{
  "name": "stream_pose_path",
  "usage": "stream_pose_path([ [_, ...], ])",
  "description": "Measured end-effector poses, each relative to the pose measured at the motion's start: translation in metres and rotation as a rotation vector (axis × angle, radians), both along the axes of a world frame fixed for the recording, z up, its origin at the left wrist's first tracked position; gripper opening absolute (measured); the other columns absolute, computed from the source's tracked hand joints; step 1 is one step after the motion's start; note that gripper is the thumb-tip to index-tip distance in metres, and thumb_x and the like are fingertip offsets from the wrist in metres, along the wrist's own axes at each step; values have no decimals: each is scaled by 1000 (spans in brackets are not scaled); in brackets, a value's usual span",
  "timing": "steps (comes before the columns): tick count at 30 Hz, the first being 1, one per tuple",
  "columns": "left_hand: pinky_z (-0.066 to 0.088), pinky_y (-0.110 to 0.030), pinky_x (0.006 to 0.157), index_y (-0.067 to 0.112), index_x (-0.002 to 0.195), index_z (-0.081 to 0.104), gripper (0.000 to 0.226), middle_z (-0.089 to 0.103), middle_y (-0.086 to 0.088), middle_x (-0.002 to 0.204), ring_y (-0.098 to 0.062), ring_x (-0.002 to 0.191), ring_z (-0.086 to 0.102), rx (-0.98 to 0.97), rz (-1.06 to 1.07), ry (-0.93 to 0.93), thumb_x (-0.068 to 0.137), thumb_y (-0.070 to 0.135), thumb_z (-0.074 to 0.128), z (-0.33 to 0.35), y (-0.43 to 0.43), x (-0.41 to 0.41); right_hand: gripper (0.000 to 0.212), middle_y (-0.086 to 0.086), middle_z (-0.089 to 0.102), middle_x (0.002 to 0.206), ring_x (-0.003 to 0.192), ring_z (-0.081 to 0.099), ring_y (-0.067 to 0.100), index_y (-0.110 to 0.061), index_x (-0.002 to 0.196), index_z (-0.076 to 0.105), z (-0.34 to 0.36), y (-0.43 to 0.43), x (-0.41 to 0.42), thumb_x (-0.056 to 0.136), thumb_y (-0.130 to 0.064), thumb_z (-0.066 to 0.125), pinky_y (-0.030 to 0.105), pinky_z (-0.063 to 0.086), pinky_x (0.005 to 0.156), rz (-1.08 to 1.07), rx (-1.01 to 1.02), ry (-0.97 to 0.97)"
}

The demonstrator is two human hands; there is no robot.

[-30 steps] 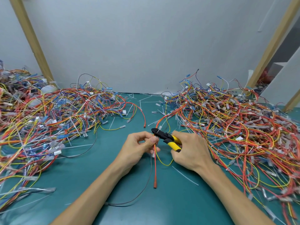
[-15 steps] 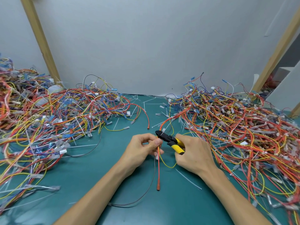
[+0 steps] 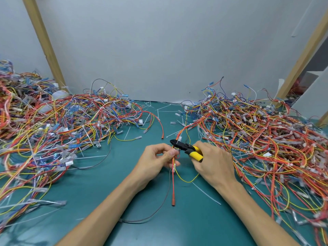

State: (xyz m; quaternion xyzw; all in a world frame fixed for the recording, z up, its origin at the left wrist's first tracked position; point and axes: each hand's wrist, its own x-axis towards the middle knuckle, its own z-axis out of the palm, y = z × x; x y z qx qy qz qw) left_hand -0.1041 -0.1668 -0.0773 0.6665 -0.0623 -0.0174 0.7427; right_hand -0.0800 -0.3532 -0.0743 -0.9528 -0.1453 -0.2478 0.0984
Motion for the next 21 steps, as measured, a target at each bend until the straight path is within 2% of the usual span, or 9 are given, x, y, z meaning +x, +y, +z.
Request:
stream_pose_path([
  [3,55,-24,57,2,79,64,18,62,-11,79,-16,64,69,6,-7,2,95,7,56,1,1,-1,16,-3,63,69,66,60,28,-23,84,61,-1,1,-2,78,-33,71,30,33,53,-4,56,24],
  [6,55,-25,58,4,78,65,19,61,-14,82,-16,64,68,5,-12,0,95,9,57,2,1,-1,17,0,61,78,73,58,30,-19,88,61,-1,0,-1,78,-29,71,34,42,61,42,53,22],
  [8,54,-24,57,5,77,65,20,61,-14,82,-16,63,68,6,-10,-2,95,8,57,2,1,-2,18,1,59,76,70,56,31,-18,83,59,-1,-1,0,76,-28,72,33,38,59,47,54,14],
  [11,54,-24,57,3,79,65,19,61,-13,81,-15,63,68,24,-28,-7,95,8,56,1,1,-2,27,-3,58,68,65,55,30,-23,70,44,1,-3,1,77,-36,67,31,27,54,1,21,42],
  [14,55,-24,58,3,80,65,18,62,-14,82,-15,63,68,34,-34,-12,95,8,56,1,1,-2,26,-2,57,68,65,54,30,-24,71,42,1,-4,2,78,-38,63,32,27,54,21,24,48],
  [18,55,-24,59,3,80,65,18,60,-16,83,-15,63,68,36,-32,-15,95,7,56,1,2,-2,18,-2,57,73,68,54,31,-20,79,54,0,-5,2,78,-34,66,31,30,57,78,40,34],
  [21,55,-24,59,3,79,65,19,61,-17,84,-15,63,68,34,-37,-10,95,6,56,1,2,-2,24,-4,54,64,61,49,28,-23,68,42,1,-4,3,76,-41,55,31,28,53,46,28,51],
])
